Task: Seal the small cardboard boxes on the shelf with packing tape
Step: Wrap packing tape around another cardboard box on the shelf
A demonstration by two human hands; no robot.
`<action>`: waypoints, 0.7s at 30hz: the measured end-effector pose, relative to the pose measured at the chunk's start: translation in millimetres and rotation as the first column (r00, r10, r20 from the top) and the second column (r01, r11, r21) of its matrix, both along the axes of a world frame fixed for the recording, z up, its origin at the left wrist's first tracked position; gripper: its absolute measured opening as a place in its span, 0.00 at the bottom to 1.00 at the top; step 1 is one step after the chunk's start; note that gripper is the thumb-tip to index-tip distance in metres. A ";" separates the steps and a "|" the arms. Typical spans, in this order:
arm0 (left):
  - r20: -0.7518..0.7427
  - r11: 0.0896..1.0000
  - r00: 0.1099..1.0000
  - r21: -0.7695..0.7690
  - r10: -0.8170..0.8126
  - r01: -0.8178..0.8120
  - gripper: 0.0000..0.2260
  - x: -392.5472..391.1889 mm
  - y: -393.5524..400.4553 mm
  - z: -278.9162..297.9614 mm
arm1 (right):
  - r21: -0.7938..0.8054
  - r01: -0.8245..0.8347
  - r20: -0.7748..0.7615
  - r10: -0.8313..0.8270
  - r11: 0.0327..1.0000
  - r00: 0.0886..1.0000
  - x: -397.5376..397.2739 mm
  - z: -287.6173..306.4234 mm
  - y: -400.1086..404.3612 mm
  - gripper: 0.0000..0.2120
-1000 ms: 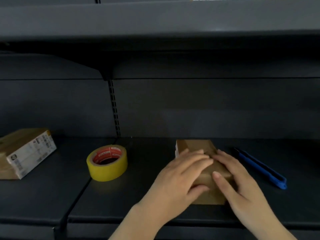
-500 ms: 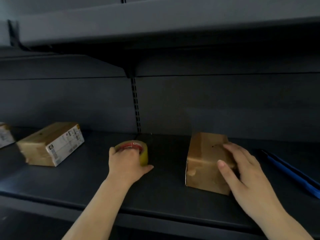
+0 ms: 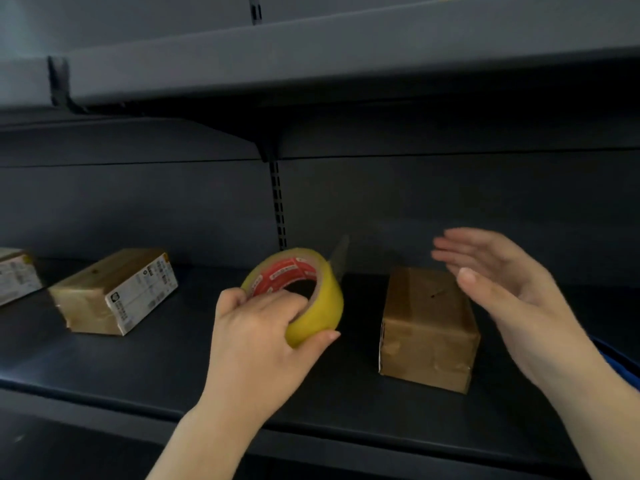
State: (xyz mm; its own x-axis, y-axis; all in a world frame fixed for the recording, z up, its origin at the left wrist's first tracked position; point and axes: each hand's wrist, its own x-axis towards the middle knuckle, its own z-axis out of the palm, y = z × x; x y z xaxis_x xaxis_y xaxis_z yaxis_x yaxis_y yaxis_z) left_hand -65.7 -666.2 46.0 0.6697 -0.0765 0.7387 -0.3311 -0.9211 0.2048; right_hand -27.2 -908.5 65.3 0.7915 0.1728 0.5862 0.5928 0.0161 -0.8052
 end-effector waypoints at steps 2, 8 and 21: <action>0.050 0.999 0.998 0.022 -0.045 0.044 0.12 -15.9 -7.6 9.9 | -0.033 -0.143 -0.072 0.140 0.989 0.988 1.7 11.4 7.2 0.28; 0.169 0.989 0.975 0.034 -0.147 0.143 0.14 -41.7 -27.0 19.1 | -0.179 -0.267 -0.112 0.250 0.947 0.962 -4.0 28.2 33.2 0.26; -0.064 0.408 0.527 -0.713 -0.847 0.570 0.13 -56.4 -59.5 21.4 | -0.298 -0.002 -0.001 0.002 0.954 1.000 -26.2 78.2 3.3 0.12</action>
State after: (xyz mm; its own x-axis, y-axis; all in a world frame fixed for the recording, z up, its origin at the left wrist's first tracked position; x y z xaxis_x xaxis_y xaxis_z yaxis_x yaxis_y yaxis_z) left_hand -122.1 -725.7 67.4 0.7751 -0.3475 0.5276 -0.5705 -0.0261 0.8209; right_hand -53.4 -905.2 143.5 0.7915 0.3415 0.5068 0.5922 -0.2238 -0.7741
